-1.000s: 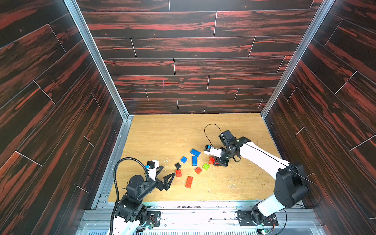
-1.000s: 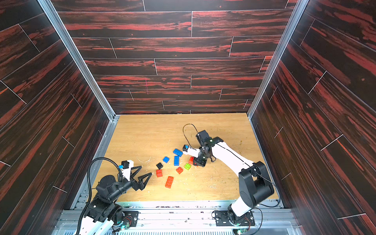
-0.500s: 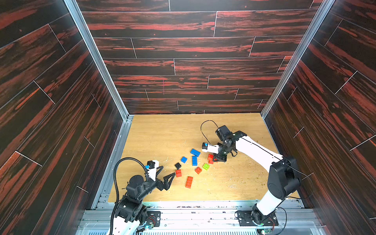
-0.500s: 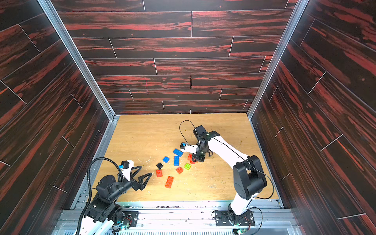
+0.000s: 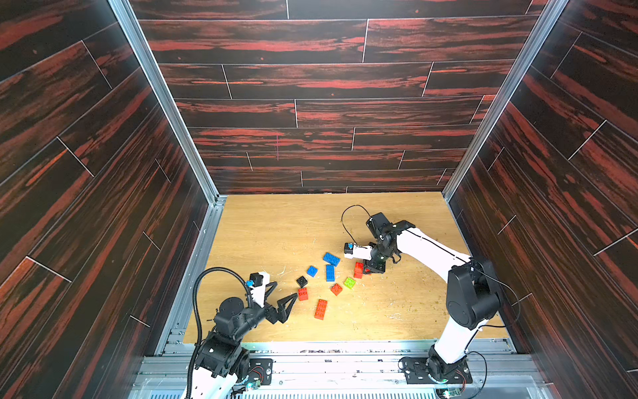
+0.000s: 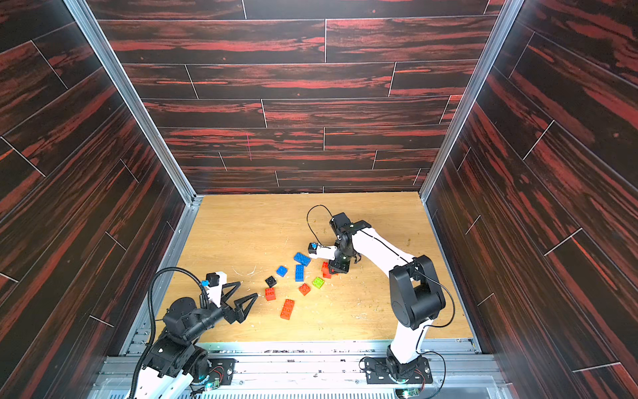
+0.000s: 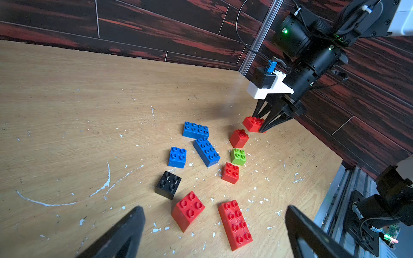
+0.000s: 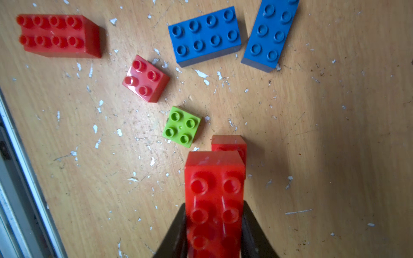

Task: Assemble the letter f with lego
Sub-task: Assemble the lego brick with the lego brick.

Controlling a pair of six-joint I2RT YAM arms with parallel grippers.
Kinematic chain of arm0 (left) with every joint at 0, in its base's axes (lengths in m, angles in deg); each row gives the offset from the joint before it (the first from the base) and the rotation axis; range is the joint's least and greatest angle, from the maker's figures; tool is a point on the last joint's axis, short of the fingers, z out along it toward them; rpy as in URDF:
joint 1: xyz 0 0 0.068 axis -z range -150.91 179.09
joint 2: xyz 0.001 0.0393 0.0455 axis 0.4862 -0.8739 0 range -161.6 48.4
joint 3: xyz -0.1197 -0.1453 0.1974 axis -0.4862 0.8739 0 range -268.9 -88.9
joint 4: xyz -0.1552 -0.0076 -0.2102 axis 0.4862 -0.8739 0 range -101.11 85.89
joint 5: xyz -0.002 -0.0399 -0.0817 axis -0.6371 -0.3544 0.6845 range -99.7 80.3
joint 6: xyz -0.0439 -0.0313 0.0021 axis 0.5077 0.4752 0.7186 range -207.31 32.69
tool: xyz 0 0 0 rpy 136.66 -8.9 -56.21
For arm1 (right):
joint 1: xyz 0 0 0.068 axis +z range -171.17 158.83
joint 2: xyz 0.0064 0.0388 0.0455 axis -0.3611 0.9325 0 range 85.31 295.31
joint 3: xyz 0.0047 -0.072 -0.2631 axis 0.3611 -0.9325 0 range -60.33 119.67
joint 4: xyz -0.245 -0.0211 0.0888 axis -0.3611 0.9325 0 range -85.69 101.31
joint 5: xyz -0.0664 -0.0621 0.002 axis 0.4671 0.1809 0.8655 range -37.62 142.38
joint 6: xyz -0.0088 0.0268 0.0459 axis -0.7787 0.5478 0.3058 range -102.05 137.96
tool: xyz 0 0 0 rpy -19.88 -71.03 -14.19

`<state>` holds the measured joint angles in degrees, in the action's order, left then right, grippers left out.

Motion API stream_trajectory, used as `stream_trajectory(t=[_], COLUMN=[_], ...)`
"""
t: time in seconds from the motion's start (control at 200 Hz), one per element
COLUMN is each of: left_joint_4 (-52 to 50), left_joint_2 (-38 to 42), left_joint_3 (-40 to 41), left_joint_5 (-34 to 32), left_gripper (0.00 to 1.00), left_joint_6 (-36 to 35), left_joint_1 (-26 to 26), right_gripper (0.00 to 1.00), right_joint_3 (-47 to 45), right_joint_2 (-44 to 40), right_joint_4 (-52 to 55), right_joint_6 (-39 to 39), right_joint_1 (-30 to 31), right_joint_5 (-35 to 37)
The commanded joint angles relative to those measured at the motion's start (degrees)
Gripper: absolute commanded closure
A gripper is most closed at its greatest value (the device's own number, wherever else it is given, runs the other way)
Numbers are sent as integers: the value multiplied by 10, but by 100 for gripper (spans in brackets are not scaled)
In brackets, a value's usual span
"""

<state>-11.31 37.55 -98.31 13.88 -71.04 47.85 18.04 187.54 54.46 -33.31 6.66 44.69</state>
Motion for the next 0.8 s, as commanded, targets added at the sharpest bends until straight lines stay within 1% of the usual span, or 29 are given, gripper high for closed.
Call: stream_trajectory(t=[0.0,0.235,0.506,0.792], left_joint_4=[13,17,18,18], left_joint_2=[-8,-13,-13,-13], left_joint_3=[2,1,2,2], left_joint_5=[5,6,7,8], left_gripper=[0,0,0,0], left_joint_6=[-8,-9,-9,-10], left_joint_1=[1,2,1,1], right_gripper=[100,100,100,100], right_joint_3=[21,36,57,54], right_joint_2=[17,37,58,64], right_joint_4=[7,11,25,23], right_joint_6=[-10,-12,-6,-1], right_joint_1=[-2,-2,-2,3], right_joint_5=[-3,-11,-1,3])
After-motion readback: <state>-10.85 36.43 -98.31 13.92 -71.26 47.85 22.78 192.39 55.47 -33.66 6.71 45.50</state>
